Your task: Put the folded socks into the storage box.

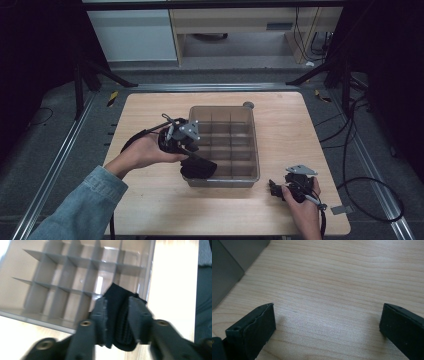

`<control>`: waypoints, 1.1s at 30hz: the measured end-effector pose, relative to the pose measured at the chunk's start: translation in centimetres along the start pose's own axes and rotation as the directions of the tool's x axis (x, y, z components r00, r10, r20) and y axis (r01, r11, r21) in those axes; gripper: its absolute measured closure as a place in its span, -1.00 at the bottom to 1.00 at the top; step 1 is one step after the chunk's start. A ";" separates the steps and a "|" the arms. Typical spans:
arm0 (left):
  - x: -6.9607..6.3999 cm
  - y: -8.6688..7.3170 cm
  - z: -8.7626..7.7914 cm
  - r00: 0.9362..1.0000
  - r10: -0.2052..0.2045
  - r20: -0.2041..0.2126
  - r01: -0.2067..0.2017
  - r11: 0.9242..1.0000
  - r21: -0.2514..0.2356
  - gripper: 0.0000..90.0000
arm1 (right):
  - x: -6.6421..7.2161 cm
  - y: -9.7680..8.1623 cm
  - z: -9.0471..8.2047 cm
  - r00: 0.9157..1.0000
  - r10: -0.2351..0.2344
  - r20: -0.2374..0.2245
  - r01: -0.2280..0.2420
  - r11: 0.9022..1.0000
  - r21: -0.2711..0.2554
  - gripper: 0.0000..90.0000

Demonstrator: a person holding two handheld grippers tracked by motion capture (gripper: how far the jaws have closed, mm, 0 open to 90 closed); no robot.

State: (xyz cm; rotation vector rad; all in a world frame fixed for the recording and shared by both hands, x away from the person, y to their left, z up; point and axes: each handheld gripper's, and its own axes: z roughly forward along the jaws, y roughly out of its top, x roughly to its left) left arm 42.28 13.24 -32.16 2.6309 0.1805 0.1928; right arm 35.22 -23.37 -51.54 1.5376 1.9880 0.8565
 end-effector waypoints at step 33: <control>0.1 1.2 5.3 0.998 0.045 0.048 -0.051 0.990 0.130 0.99 | 0.0 0.0 0.0 1.000 -0.008 0.000 0.008 1.000 -0.001 -0.98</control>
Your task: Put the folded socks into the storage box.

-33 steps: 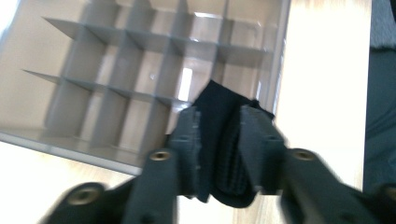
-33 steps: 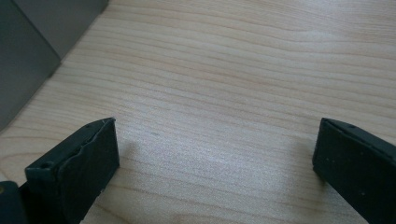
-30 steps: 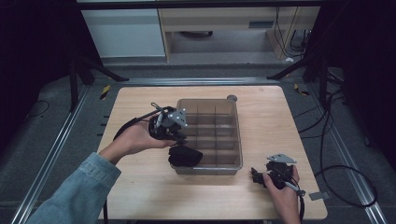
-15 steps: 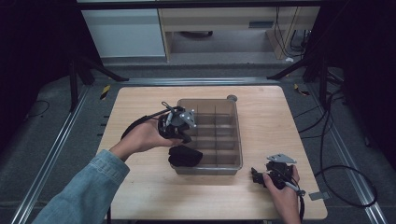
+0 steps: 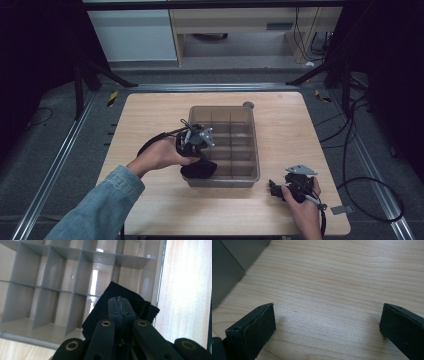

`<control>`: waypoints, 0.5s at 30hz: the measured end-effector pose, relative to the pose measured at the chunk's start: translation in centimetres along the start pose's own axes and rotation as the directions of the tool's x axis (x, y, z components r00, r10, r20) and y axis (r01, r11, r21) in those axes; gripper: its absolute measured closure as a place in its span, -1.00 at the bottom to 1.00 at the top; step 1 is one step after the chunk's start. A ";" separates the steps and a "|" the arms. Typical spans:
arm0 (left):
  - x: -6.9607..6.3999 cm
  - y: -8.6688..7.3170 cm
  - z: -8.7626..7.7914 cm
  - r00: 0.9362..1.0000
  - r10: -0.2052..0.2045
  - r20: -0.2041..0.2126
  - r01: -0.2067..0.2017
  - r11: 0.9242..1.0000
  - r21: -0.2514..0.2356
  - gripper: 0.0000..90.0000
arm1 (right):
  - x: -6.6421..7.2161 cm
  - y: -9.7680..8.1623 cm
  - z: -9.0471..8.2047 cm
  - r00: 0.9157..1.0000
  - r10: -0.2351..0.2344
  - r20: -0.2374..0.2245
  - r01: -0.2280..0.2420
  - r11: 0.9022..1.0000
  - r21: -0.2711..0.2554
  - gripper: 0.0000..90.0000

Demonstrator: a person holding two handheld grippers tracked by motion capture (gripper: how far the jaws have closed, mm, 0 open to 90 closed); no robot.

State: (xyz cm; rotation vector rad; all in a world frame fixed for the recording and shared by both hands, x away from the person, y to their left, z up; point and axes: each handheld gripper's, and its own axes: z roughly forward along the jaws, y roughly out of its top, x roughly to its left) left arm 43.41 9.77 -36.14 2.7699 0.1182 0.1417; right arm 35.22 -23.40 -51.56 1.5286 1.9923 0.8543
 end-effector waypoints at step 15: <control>-1.0 -0.5 2.9 1.000 0.018 0.001 -0.018 0.996 0.083 0.99 | 0.0 0.0 0.0 1.000 -0.003 0.000 0.003 1.000 0.001 -0.98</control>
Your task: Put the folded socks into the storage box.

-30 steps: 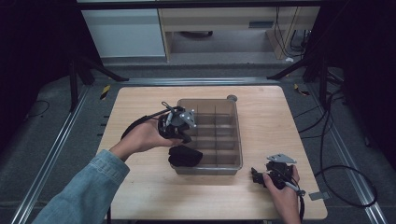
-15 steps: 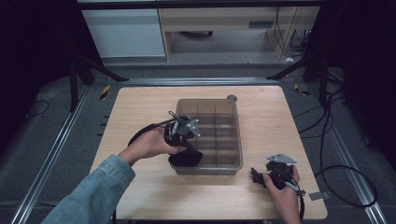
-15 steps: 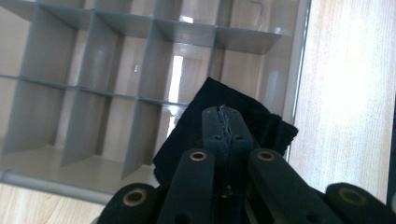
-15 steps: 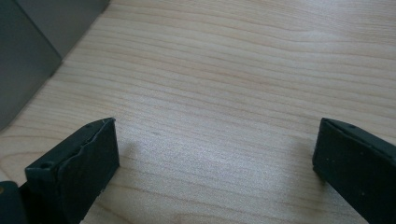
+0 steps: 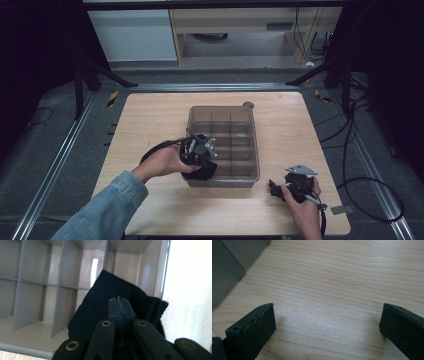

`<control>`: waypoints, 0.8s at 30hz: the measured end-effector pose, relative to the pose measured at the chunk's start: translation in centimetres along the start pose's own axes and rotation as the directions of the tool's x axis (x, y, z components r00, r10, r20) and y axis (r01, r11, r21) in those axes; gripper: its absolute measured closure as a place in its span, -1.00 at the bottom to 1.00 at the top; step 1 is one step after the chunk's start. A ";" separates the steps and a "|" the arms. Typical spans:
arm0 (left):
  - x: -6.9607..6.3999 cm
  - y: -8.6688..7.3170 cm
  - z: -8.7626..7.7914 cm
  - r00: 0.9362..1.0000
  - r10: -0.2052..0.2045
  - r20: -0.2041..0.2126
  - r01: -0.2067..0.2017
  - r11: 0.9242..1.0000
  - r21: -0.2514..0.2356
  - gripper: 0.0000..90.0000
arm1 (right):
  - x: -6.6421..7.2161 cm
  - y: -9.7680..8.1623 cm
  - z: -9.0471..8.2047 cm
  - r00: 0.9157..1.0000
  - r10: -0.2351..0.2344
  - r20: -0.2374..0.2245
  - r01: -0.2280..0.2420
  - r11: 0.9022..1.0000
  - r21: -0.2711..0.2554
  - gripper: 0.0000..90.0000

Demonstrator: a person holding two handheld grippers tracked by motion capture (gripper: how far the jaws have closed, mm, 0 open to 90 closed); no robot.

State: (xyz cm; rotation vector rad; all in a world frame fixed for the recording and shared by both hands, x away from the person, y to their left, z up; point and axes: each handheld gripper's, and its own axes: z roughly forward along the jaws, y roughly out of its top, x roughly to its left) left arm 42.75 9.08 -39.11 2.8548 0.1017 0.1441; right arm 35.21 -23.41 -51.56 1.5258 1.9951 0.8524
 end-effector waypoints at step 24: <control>0.8 -0.8 -1.3 0.999 -0.050 -0.011 0.050 0.998 -0.032 0.97 | 0.0 0.0 0.0 1.000 0.001 -0.004 -0.001 1.000 -0.002 -0.98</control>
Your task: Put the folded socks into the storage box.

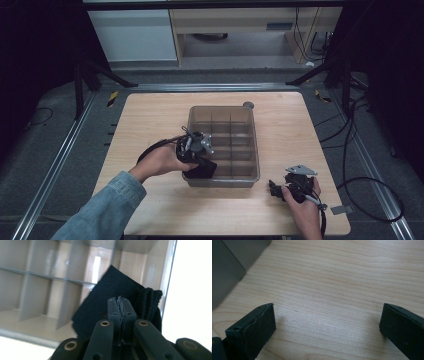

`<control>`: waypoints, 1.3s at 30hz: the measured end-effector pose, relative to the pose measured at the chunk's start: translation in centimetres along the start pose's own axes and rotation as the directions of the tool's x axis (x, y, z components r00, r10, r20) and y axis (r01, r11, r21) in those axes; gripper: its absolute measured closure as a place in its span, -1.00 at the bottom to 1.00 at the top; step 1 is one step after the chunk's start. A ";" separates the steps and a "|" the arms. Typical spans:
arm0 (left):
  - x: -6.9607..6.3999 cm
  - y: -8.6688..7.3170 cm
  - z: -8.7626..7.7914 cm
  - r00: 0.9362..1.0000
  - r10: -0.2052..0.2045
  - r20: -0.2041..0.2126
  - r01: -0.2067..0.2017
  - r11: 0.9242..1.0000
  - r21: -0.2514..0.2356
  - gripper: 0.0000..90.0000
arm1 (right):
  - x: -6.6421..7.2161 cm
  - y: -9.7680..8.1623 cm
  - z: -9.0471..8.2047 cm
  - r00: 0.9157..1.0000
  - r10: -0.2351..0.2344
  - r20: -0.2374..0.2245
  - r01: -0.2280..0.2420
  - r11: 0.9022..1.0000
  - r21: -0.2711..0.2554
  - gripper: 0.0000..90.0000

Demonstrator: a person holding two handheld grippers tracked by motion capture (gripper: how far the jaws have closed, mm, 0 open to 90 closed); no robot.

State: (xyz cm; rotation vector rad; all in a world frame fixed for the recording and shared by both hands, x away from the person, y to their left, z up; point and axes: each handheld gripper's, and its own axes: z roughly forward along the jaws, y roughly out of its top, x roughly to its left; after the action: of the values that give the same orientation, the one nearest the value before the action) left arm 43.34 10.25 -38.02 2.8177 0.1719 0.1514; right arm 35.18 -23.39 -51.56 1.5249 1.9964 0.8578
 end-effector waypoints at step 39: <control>-0.2 -1.1 4.3 0.998 -0.026 0.057 0.020 0.995 0.098 1.00 | 0.0 0.0 0.0 1.000 0.003 -0.002 -0.003 1.000 0.003 -0.98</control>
State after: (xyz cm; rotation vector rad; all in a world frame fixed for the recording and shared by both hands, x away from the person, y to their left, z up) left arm 43.58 9.98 -42.41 2.9122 0.2032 0.0569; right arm 35.14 -23.35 -51.54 1.5299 1.9979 0.8582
